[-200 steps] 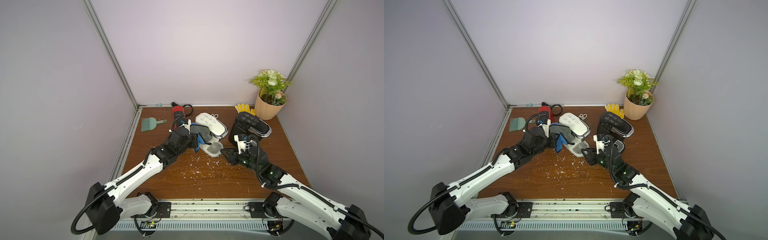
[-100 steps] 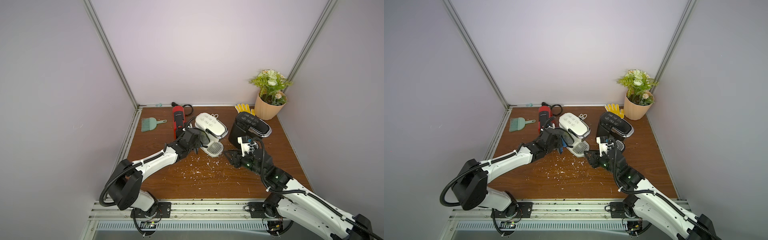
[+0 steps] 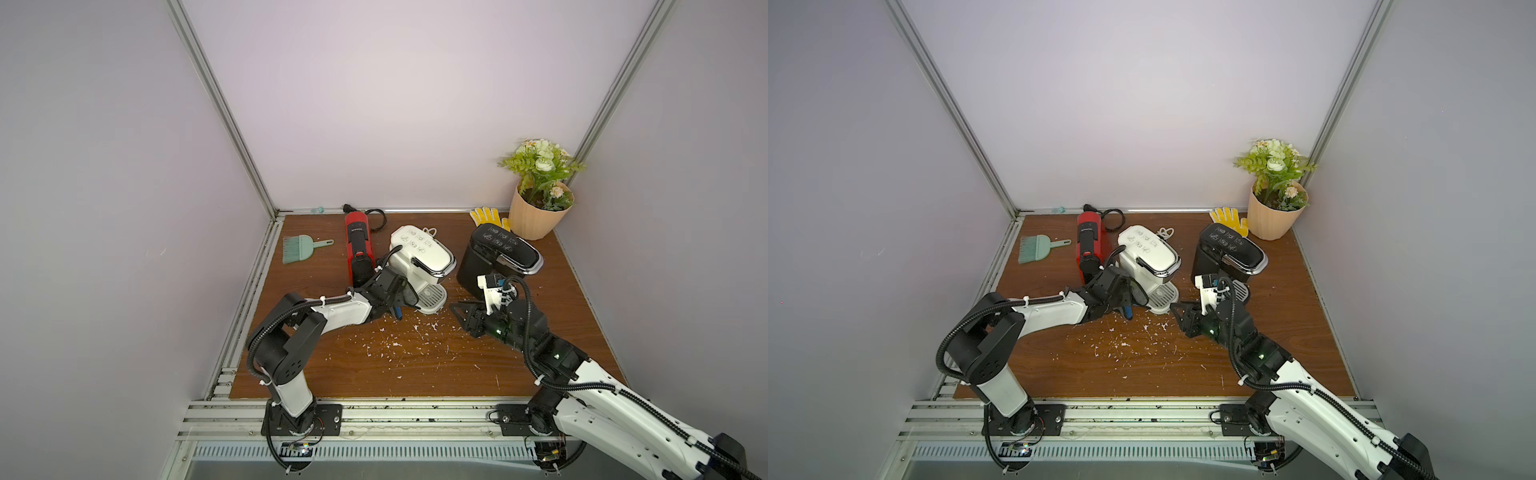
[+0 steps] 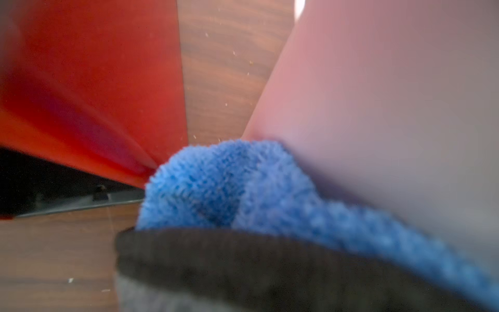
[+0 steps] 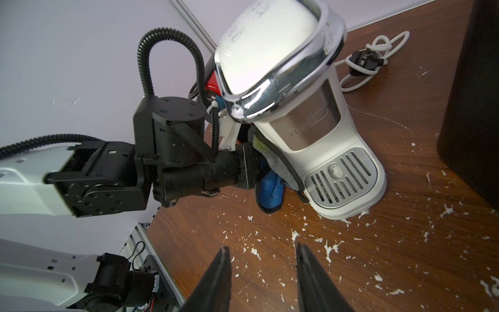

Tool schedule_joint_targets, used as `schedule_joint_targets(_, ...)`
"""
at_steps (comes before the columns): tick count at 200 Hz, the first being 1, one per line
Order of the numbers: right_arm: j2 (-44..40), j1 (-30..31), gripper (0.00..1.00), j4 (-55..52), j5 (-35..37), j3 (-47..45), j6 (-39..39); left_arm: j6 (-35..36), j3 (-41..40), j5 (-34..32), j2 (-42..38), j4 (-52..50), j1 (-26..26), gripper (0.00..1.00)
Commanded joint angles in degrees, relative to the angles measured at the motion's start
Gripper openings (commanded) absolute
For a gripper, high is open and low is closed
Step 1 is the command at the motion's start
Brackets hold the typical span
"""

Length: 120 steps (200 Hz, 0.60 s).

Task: Wipe the surface of a coffee machine
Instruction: Wipe the dirt from the surface of the coffee machine.

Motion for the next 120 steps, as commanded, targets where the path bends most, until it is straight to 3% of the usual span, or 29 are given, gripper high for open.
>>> schedule_joint_targets(1, -0.6, -0.1, 0.43, 0.6, 1.1, 0.2, -0.6, 0.8, 2.2, 1.7, -1.4, -0.8, 0.3, 0.01)
schedule_joint_targets(67, 0.7, -0.1, 0.43, 2.2, 0.4, -0.2, -0.2, 7.2, 13.6, -4.2, -9.8, -11.8, 0.3, 0.01)
schedule_joint_targets(120, 0.8, -0.1, 0.43, 1.6, 0.7, -0.2, -0.5, 6.5, 10.9, -4.9, -7.6, -9.3, 0.3, 0.01)
